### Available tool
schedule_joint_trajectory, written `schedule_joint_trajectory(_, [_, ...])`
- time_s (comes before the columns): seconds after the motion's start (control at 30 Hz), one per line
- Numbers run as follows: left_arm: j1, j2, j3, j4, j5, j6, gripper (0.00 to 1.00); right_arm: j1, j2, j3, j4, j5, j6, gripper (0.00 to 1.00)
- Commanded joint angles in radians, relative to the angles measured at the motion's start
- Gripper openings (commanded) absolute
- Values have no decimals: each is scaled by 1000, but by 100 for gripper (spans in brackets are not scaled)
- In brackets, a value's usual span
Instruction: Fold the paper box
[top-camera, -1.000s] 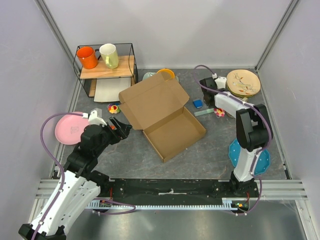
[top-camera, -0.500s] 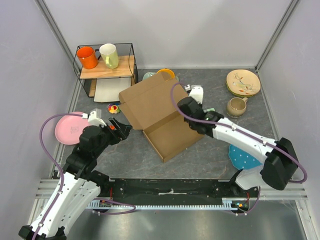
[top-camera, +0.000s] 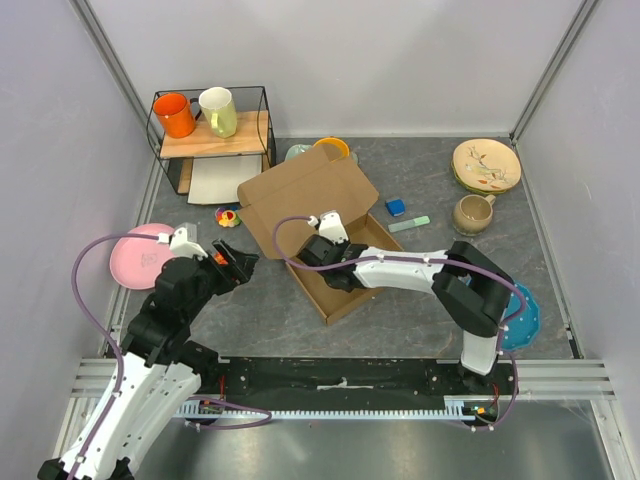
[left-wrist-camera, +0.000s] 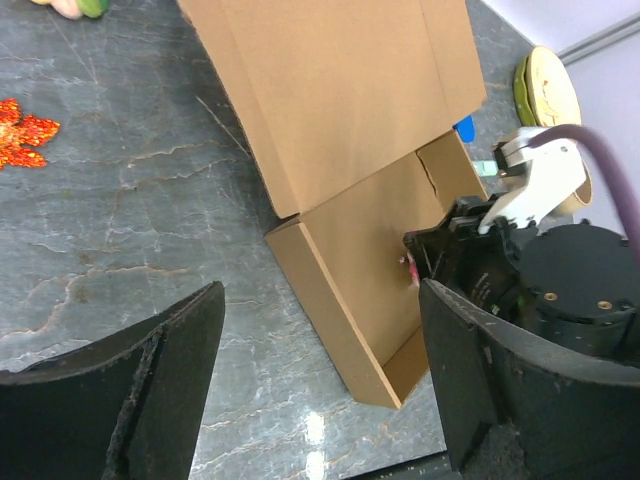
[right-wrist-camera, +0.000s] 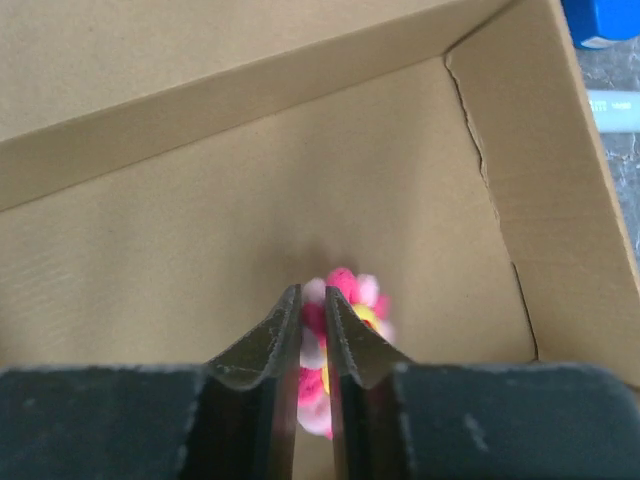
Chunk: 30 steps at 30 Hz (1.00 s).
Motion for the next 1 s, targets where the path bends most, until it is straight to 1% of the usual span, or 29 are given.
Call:
schedule_joint_trajectory(0.0, [-1, -26, 34, -43, -60, 15, 85, 1, 26, 80, -4, 64, -1, 29])
schedule_joint_trajectory(0.03, [-1, -30, 34, -43, -62, 15, 85, 3, 18, 74, -1, 69, 5, 38])
schedule_joint_trajectory(0.1, [-1, -32, 31, -43, -70, 15, 86, 3, -17, 71, 2, 84, 5, 45])
schedule_joint_trajectory(0.13, [-1, -21, 28, -43, -70, 11, 86, 3, -34, 62, 5, 92, 5, 51])
schedule_joint_trajectory(0.23, [-1, 5, 31, -35, -76, 17, 87, 6, -120, 35, 11, 112, 2, 59])
schedule_joint_trajectory(0.27, [-1, 11, 34, -34, -80, 20, 88, 6, -172, 25, 20, 119, -4, 60])
schedule_joint_trajectory(0.33, [-1, 22, 44, -31, -108, 34, 90, 0, -221, 14, 28, 144, -20, 64])
schedule_joint_trajectory(0.4, [-1, 35, 53, -25, -137, 45, 91, -67, -276, 31, 29, 121, -38, 65])
schedule_joint_trajectory(0.43, [-1, 42, 56, -20, -145, 57, 92, -109, -287, 37, 34, 51, -43, 65])
schedule_joint_trajectory(0.47, [-1, 45, 57, -15, -152, 60, 92, -211, -298, 42, 54, 2, -47, 65])
schedule_joint_trajectory(0.5, [-1, 48, 60, -5, -163, 61, 92, -271, -295, 59, 63, -68, -40, 65])
schedule_joint_trajectory(0.53, [-1, 49, 62, 0, -166, 63, 92, -328, -292, 62, 84, -213, -41, 65])
schedule_joint_trajectory(0.57, [-1, 51, 62, 5, -166, 63, 93, -414, -286, 59, 162, -283, -53, 66])
schedule_joint_trajectory(0.6, [-1, 52, 61, 9, -160, 60, 93, -443, -284, 45, 213, -334, -88, 67])
schedule_joint_trajectory(0.63, [0, 54, 59, 14, -156, 54, 93, -469, -280, 34, 270, -386, -113, 71])
schedule_joint_trajectory(0.67, [0, 54, 57, 15, -148, 52, 94, -509, -261, 31, 361, -487, -128, 74])
schedule_joint_trajectory(0.7, [0, 52, 56, 17, -137, 49, 94, -528, -243, 47, 393, -523, -144, 78])
schedule_joint_trajectory(0.73, [0, 51, 54, 15, -133, 46, 95, -560, -222, 63, 408, -554, -174, 84])
schedule_joint_trajectory(0.8, [-1, 43, 53, 17, -114, 42, 95, -595, -145, 126, 454, -668, -193, 89])
schedule_joint_trajectory(0.83, [-1, 42, 50, 17, -105, 40, 96, -633, -92, 145, 468, -716, -191, 94])
schedule_joint_trajectory(0.87, [0, 40, 48, 21, -97, 40, 96, -650, -64, 168, 477, -730, -185, 96])
schedule_joint_trajectory(0.9, [0, 37, 45, 18, -88, 40, 98, -670, -38, 210, 486, -847, -178, 98])
schedule_joint_trajectory(0.97, [0, 37, 47, -17, -97, 22, 100, -710, 36, 244, 517, -913, -164, 98])
